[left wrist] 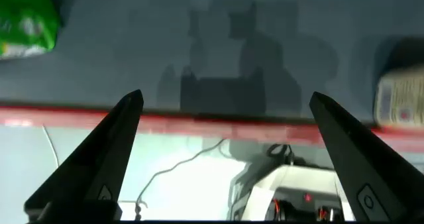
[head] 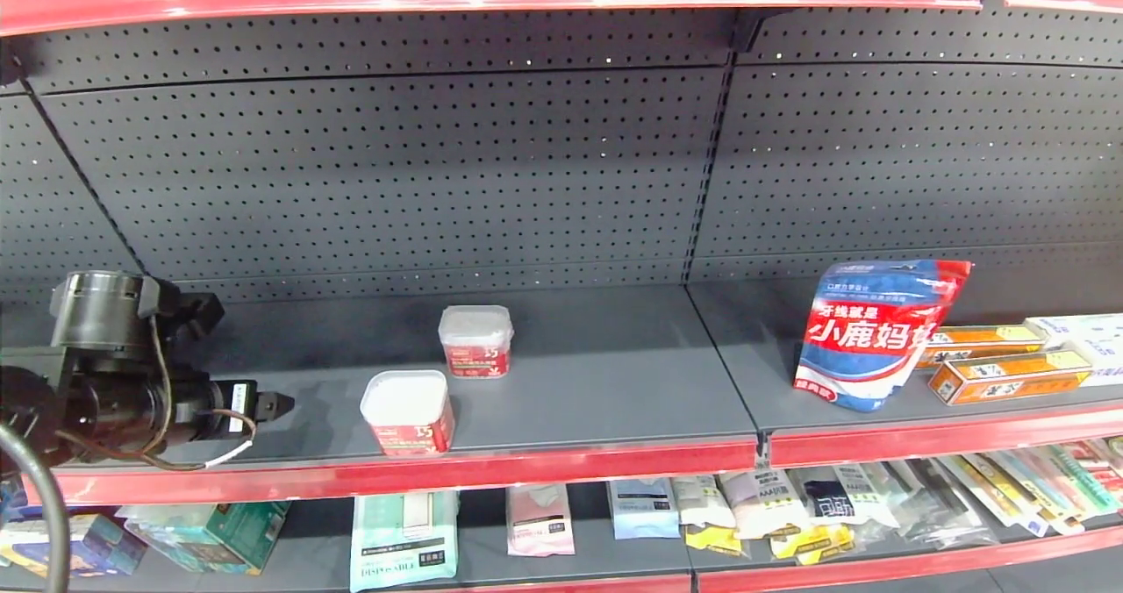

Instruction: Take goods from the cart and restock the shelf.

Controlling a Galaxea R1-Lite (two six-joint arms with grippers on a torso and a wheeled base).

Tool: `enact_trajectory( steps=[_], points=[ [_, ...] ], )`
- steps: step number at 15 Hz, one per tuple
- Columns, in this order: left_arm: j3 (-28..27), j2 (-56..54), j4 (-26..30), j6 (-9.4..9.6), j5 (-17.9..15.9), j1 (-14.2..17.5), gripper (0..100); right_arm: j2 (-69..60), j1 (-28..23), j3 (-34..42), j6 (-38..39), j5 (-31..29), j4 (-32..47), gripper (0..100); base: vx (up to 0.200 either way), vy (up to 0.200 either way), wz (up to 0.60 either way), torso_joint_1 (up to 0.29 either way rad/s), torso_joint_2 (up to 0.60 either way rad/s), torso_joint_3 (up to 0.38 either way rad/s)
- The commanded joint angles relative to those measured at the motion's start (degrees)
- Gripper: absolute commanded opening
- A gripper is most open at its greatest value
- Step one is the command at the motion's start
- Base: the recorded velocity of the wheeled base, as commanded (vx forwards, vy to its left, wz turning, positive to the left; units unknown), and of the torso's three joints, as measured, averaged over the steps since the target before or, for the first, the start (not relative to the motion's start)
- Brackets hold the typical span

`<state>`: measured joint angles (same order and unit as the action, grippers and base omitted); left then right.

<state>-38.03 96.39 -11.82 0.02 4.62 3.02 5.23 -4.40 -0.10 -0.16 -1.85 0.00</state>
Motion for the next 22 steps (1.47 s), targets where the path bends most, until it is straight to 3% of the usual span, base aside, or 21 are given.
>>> enact_trajectory(
  steps=[1,4,7,22],
  points=[
    [-0.81,4.24,-0.30,0.06,-0.05,-0.65,100,0.13,0.01,0.01,-0.02,0.01,0.00,100,0.000,0.000,0.00,0.000,0.00,0.000],
    [-1.78,5.83,-0.30,0.06,0.04,-1.88,100,0.13,0.01,0.01,-0.02,0.01,0.00,100,0.000,0.000,0.00,0.000,0.00,0.000],
    [-2.57,8.29,-1.01,-0.02,0.13,-5.04,100,0.13,0.01,0.01,-0.02,0.01,0.00,100,0.000,0.000,0.00,0.000,0.00,0.000],
    [-6.26,11.19,-2.68,-0.11,0.04,-11.99,100,0.13,0.01,0.01,-0.02,0.01,0.00,100,0.000,0.000,0.00,0.000,0.00,0.000]
  ],
)
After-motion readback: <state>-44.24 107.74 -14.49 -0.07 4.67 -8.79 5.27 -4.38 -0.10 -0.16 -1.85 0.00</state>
